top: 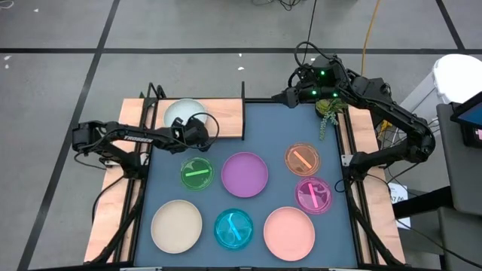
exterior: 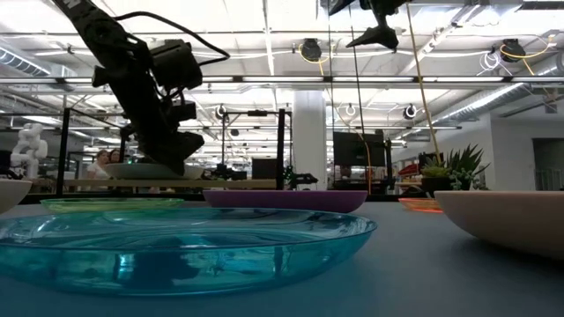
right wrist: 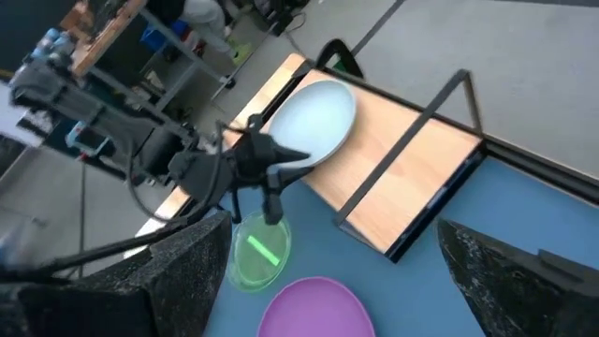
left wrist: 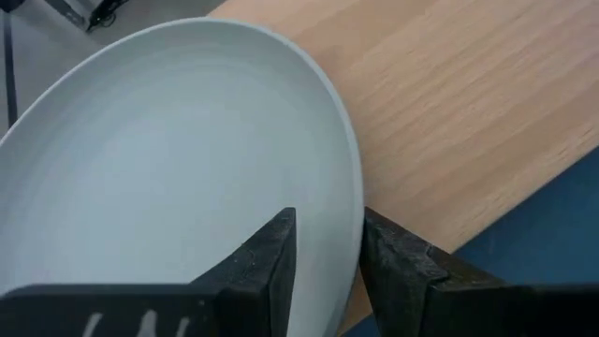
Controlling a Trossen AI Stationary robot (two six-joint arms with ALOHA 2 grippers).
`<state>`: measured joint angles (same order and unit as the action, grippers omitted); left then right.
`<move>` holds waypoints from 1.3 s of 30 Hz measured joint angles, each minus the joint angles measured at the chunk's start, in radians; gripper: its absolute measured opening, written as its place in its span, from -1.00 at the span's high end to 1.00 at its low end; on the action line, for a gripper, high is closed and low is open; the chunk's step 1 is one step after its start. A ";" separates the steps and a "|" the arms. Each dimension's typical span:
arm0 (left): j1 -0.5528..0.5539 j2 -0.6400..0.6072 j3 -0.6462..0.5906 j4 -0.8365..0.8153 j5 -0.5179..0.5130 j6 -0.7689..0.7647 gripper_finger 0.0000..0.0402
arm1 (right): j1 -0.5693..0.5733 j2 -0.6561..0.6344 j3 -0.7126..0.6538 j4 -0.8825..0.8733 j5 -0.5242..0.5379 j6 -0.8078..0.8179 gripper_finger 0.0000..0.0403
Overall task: Place and stack plates onto a shelf
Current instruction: Put the gray plate on the shelf
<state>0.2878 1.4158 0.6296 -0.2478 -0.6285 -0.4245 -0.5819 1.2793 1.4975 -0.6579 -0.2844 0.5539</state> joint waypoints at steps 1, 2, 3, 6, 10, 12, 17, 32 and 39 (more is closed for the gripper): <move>0.000 0.000 0.000 -0.005 0.000 -0.001 0.41 | 0.000 0.000 0.000 0.007 0.002 0.012 -0.77; 0.000 0.000 0.000 -0.009 0.000 -0.002 0.41 | 0.000 0.000 0.000 0.020 0.003 0.025 -0.77; 0.000 0.000 0.000 -0.013 0.000 0.000 0.41 | 0.000 0.000 0.000 0.032 0.003 0.036 -0.77; 0.000 0.000 0.000 -0.025 0.000 0.000 0.41 | 0.000 0.000 0.000 0.070 0.003 0.071 -0.77; 0.000 0.000 0.000 -0.027 0.000 -0.006 0.41 | 0.000 0.000 0.000 0.092 0.003 0.089 -0.77; 0.000 -0.003 0.000 -0.033 0.000 -0.018 0.41 | 0.000 0.000 0.000 0.092 0.003 0.089 -0.77; 0.000 -0.003 0.000 -0.042 -0.008 -0.040 0.41 | 0.000 0.000 0.000 0.093 0.027 0.090 -0.77; 0.000 -0.005 0.015 -0.160 -0.014 -0.119 0.41 | 0.000 0.000 0.000 0.093 0.029 0.093 -0.77; 0.000 -0.005 0.095 -0.284 -0.022 -0.130 0.41 | 0.000 0.000 0.000 0.093 0.029 0.104 -0.77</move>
<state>0.2878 1.4113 0.7248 -0.5322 -0.6504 -0.5541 -0.5819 1.2793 1.4975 -0.5652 -0.2550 0.6580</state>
